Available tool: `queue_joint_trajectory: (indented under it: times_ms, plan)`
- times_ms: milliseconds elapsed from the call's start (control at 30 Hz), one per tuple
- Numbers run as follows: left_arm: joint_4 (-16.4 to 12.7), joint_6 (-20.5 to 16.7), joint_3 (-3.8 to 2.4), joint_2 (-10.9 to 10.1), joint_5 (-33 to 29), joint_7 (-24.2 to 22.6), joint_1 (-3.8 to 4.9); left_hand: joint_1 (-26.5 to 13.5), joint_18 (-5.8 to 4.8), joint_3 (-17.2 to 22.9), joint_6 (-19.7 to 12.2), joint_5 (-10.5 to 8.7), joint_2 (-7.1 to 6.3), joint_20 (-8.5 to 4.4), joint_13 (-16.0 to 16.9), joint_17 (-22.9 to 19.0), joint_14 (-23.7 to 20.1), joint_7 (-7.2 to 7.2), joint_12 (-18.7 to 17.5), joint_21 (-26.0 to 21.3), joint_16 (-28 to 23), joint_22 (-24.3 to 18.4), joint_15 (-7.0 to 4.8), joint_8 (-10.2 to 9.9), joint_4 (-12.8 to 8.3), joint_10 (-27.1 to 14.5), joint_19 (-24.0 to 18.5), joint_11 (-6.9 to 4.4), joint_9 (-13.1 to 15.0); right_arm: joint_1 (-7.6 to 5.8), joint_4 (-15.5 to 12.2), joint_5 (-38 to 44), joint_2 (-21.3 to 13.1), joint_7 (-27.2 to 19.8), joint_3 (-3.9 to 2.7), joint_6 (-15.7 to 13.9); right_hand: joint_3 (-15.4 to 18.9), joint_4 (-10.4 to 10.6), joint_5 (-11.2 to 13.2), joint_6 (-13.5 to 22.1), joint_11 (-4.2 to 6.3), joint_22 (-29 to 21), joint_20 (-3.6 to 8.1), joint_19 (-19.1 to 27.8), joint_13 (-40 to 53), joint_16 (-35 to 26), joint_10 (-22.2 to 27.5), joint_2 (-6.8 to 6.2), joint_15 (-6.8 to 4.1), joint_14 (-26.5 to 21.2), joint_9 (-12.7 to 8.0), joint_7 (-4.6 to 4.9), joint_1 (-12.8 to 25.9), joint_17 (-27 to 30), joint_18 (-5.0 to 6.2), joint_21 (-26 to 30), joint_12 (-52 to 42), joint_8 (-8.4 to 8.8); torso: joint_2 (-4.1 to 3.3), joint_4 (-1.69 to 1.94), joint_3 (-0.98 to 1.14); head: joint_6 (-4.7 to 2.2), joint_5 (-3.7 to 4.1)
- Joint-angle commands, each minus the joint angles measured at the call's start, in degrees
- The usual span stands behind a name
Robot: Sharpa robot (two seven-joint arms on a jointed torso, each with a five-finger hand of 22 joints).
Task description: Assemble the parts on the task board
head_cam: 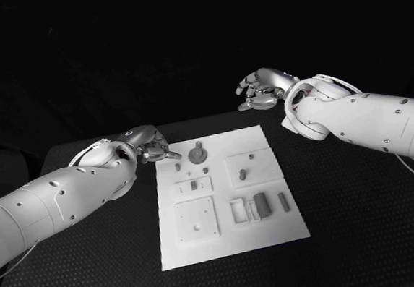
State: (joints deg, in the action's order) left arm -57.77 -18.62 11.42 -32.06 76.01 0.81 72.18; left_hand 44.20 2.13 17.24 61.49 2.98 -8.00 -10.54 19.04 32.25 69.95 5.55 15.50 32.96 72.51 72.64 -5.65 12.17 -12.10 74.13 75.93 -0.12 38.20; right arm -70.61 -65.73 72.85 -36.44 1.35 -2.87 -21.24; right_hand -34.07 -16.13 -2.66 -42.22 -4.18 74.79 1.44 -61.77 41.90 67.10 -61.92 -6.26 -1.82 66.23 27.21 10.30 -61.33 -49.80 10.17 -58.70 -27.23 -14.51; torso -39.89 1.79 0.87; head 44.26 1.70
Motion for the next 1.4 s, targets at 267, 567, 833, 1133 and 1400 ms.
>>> queue_joint_trajectory:
  times_ms: [267,567,833,1133,1400]
  plan:
    - [2.7,10.1,-0.06,3.2,0.2,8.1,0.02,-8.3,7.24,-1.6,6.2,-0.19,4.68,-2.38,2.6,4.8,2.7,-3.39,3.1,5.0,6.7,3.8,-3.5,3.7,6.6,7.1,3.6,-2.73,2.1,0.05,0.1,0.0,0.2,-0.5,-0.02,0.6,0.3,0.1,-0.1,0.2,-0.28,0.0,0.13,-0.2,0.1,-0.2,0.1,0.35,-0.1,-0.3,0.0,0.69,0.5,0.1,4.83,0.4,0.2,-0.2,-0.22,-0.18,0.06,0.06,0.04]
    - [5.2,14.5,-0.09,4.1,0.3,11.1,0.02,-6.2,6.39,-2.1,7.7,-0.21,9.32,-2.48,4.8,7.9,2.4,-4.29,5.0,8.8,9.3,3.8,-4.29,5.0,5.9,8.5,3.6,-3.56,3.9,0.05,0.0,0.0,0.2,-0.5,-0.02,0.6,0.3,0.1,-0.1,0.2,-0.28,0.1,0.13,-0.2,0.1,-0.1,0.1,0.36,-0.1,-0.3,0.0,0.68,0.5,0.1,4.83,0.4,0.2,-0.2,-0.39,-0.24,0.13,0.22,0.37]
    - [6.8,17.2,-0.11,5.5,0.7,11.5,0.0,-5.6,6.3,-1.1,8.2,-0.18,9.14,-2.91,6.1,9.6,2.3,-4.63,6.0,10.7,10.1,3.7,-4.58,5.5,7.0,8.6,3.3,-3.86,4.9,0.05,-0.1,0.0,0.3,-0.5,-0.02,0.6,0.3,0.1,-0.1,0.2,-0.27,0.1,0.13,-0.2,0.1,-0.1,0.1,0.36,-0.1,-0.3,0.0,0.68,0.6,0.1,4.83,0.4,0.2,-0.2,-0.36,-0.15,0.08,0.66,0.52]
    - [8.3,16.3,-0.18,6.6,0.2,12.3,-0.21,-5.6,6.24,-1.2,8.0,-0.15,8.87,-2.95,6.3,9.8,2.2,-4.55,6.0,10.9,10.0,3.7,-4.55,5.4,7.2,8.3,3.1,-3.82,5.0,0.05,-0.1,0.0,0.3,-0.5,-0.02,0.6,0.3,0.2,-0.1,0.2,-0.27,0.1,0.14,-0.3,0.1,-0.1,0.1,0.37,-0.1,-0.3,0.0,0.68,0.6,0.1,4.83,0.4,0.2,-0.21,-0.64,-0.44,-0.02,0.6,0.61]
    - [8.7,16.8,-0.29,7.1,-0.1,12.8,-0.2,-5.9,6.21,-1.2,7.9,-0.15,8.85,-3.03,6.5,10.0,2.1,-4.52,6.1,11.1,9.8,3.6,-4.54,5.3,7.6,8.2,2.9,-3.81,5.1,0.05,-0.2,0.0,0.5,-0.5,-0.02,0.6,0.3,0.2,-0.1,0.2,-0.27,0.1,0.14,-0.3,0.1,-0.1,0.1,0.37,-0.11,-0.3,0.0,0.67,0.6,0.1,4.83,0.4,0.2,-0.22,-0.59,-0.43,0.06,0.84,1.07]
